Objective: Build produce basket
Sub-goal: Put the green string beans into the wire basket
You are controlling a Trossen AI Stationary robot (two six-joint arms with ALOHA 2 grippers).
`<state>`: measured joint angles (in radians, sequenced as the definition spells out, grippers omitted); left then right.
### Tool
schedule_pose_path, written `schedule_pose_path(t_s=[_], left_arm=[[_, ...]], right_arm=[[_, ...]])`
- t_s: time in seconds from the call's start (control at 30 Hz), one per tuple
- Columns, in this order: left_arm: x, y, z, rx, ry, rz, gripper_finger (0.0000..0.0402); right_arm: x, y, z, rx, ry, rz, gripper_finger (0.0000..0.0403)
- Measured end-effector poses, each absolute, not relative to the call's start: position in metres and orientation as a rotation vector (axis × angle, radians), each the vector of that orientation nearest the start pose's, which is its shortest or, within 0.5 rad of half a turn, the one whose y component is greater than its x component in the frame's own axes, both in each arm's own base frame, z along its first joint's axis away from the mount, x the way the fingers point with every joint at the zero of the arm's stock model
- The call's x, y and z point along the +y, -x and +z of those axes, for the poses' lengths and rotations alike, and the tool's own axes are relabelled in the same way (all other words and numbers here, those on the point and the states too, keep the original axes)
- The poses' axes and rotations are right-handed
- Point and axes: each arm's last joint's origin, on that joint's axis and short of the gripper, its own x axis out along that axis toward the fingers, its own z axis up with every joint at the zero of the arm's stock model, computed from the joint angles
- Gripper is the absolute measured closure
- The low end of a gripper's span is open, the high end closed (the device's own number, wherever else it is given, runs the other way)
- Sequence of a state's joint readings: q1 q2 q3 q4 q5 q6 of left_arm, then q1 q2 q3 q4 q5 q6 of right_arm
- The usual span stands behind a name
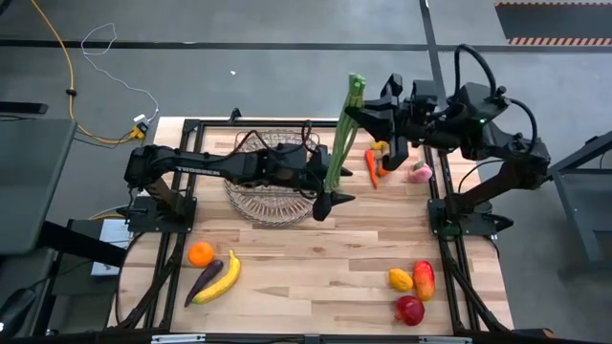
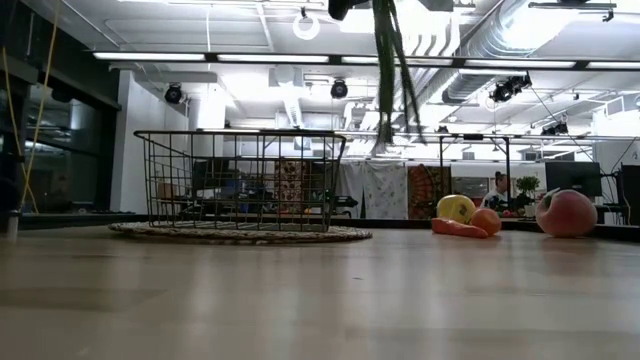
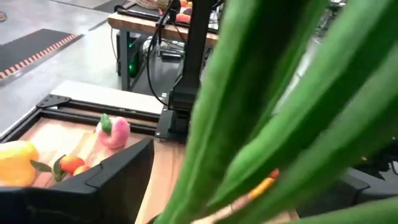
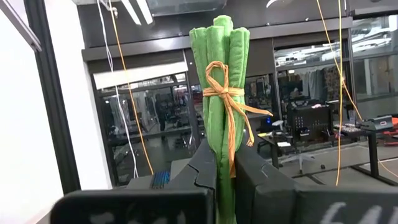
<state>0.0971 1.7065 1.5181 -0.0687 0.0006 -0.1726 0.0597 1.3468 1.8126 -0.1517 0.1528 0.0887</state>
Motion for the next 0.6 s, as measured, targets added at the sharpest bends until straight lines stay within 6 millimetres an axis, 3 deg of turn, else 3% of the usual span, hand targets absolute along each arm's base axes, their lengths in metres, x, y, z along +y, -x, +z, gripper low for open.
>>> schedule_pose_path(t_s=[0.13,0.27,0.6], left_arm=[[0.0403,-0.3984,0.351,0.275,0.132,0.166,0.009],[0.0415,-0.3971,0.3538,0.261,0.123,0.179,0.0127],[0.0441,-0.3965,0.3546,0.253,0.114,0.243,0.0298]], right_arm=[[0.0099,-0.239,0.5571,-0.328,-0.122,-0.078,0.0398],[0.0098,-0.2384,0.5574,-0.33,-0.122,-0.078,0.0398],[0.0098,-0.2386,0.5573,-0.329,-0.119,-0.08,0.0398]])
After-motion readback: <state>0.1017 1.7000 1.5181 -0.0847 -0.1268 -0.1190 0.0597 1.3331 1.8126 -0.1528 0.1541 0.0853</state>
